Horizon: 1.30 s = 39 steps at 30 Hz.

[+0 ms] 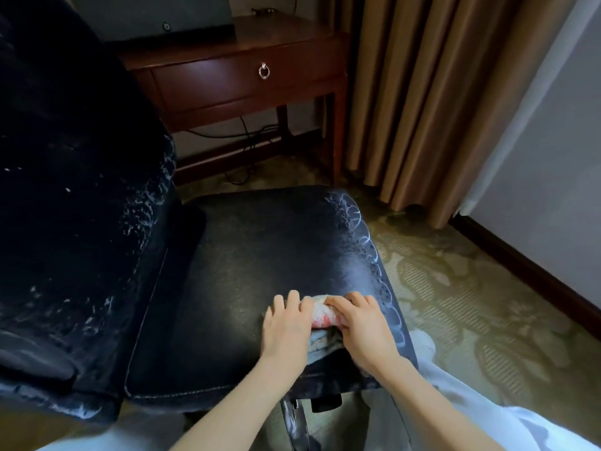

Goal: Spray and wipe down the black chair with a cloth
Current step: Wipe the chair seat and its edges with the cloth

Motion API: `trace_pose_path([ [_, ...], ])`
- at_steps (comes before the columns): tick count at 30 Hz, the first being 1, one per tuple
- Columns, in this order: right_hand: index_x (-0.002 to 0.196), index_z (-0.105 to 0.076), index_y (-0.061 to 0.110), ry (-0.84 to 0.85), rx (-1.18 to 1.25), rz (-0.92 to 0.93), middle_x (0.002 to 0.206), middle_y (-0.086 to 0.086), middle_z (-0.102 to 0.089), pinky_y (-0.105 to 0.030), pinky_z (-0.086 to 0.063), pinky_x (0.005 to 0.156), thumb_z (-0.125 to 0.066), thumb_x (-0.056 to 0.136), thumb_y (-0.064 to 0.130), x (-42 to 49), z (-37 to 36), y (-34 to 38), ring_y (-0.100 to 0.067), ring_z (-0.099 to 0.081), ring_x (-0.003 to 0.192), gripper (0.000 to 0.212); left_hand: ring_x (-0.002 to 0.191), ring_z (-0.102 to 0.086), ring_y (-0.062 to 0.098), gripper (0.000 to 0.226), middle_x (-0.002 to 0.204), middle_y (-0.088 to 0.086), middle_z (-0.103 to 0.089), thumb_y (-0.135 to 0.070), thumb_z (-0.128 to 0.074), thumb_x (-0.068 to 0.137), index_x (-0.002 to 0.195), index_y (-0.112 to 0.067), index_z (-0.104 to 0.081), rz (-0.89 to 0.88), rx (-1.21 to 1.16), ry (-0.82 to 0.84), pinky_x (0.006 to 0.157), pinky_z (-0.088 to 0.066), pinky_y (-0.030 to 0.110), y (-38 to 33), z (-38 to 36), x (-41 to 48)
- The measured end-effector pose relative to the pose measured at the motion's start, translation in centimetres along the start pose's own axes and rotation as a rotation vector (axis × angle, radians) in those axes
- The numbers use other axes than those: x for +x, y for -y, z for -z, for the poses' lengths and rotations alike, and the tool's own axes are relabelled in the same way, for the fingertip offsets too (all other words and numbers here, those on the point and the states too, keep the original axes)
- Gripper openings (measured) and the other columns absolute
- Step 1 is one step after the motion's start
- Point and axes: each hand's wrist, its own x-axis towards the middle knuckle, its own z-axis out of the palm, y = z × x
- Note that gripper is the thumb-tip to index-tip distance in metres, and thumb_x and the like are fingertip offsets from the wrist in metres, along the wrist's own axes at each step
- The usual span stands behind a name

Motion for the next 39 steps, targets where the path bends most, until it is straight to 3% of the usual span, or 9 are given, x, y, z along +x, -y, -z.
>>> trace_pose_path([
  [6,0.116,-0.061,0.028,-0.08,0.053,0.005,0.092,0.004,-0.051,-0.026,-0.034,0.067,-0.059,0.074,-0.001,5.2,-1.8,-0.9,-0.016,-0.035,0.082,0.051,0.112,-0.042,0.024,0.047,0.128,0.004,-0.04,-0.01,-0.059,0.089,0.13,-0.018,-0.037,0.024,0.037,-0.051,0.095,-0.04,0.034,1.4,-0.4,6.2],
  [12,0.119,-0.059,0.027,-0.125,0.047,0.039,0.104,0.0,-0.055,-0.032,-0.037,0.078,-0.059,0.082,0.008,14.3,-2.0,-3.7,-0.022,-0.043,0.092,0.043,0.112,-0.043,0.025,0.05,0.126,0.005,-0.041,-0.012,-0.064,0.086,0.128,-0.018,-0.038,0.054,0.038,-0.125,0.094,-0.04,0.034,2.2,-0.3,15.4],
  [19,0.123,-0.058,0.027,-0.169,0.047,0.022,0.106,-0.004,-0.06,-0.036,-0.04,0.083,-0.058,0.083,0.012,20.6,-3.4,-5.9,-0.029,-0.053,0.096,0.042,0.114,-0.047,0.031,0.03,0.123,0.008,-0.047,-0.01,-0.054,0.093,0.121,-0.016,-0.045,0.069,0.021,-0.198,0.095,-0.04,0.039,2.8,-1.2,22.7],
  [27,0.129,-0.052,0.034,-0.08,0.072,-0.034,0.114,0.001,-0.057,-0.033,-0.039,0.085,-0.055,0.086,0.013,18.1,-3.0,-4.8,-0.024,-0.049,0.099,0.048,0.113,-0.047,0.03,0.033,0.121,0.004,-0.048,-0.015,-0.058,0.091,0.121,-0.019,-0.046,0.082,-0.052,-0.131,0.094,-0.045,0.041,3.0,-0.8,20.0],
  [39,0.12,-0.056,0.031,-0.01,0.075,-0.039,0.104,0.006,-0.055,-0.024,-0.034,0.077,-0.047,0.081,0.006,3.7,-1.8,-0.3,-0.018,-0.04,0.088,0.048,0.114,-0.042,0.024,0.036,0.128,-0.001,-0.041,-0.019,-0.051,0.096,0.131,-0.022,-0.04,0.051,-0.013,0.046,0.096,-0.04,0.035,1.7,0.2,5.4],
])
